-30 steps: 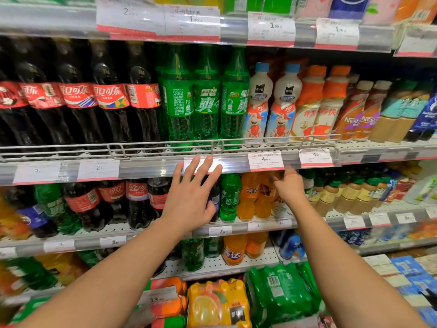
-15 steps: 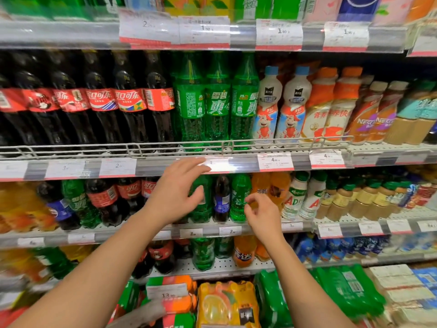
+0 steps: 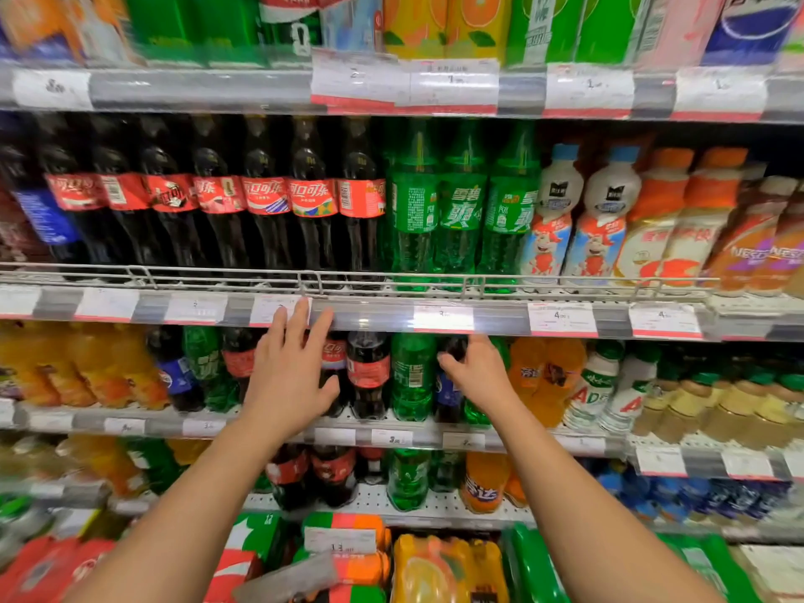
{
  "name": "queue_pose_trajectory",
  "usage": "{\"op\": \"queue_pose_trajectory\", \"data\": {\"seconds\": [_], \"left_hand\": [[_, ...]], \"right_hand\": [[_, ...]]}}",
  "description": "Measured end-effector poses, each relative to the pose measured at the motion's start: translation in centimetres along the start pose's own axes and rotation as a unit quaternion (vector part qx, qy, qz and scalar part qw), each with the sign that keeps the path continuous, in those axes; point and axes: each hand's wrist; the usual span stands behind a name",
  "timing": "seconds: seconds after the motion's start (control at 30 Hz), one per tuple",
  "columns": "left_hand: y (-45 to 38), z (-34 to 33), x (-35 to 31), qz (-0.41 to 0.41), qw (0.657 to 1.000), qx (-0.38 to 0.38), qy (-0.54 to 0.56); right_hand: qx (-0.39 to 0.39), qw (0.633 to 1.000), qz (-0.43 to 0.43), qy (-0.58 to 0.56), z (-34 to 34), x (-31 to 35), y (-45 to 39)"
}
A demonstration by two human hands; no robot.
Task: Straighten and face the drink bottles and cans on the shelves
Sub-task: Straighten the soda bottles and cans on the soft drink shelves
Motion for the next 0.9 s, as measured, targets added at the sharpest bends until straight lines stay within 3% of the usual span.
{"op": "queue_pose_trajectory", "data": {"seconds": [0.4, 0.9], "left_hand": [[0.0, 0.1, 0.9, 0.002, 1.000, 0.000, 0.001], [-0.4, -0.9, 1.3, 0.002, 1.000, -0.016, 0.003]], "right_hand": [[-0.080, 0.991, -0.074, -0.082, -1.8, 0.1, -1.2], [-0.119, 0.993, -0.025, 0.003, -2.2, 0.6, 1.7]]}}
Point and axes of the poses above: each hand's wrist, its own y-axis away from the middle knuckle, its own z-axis out of the back of the hand, x = y × z, and after that the axes turned 1 degree about z, right-handed
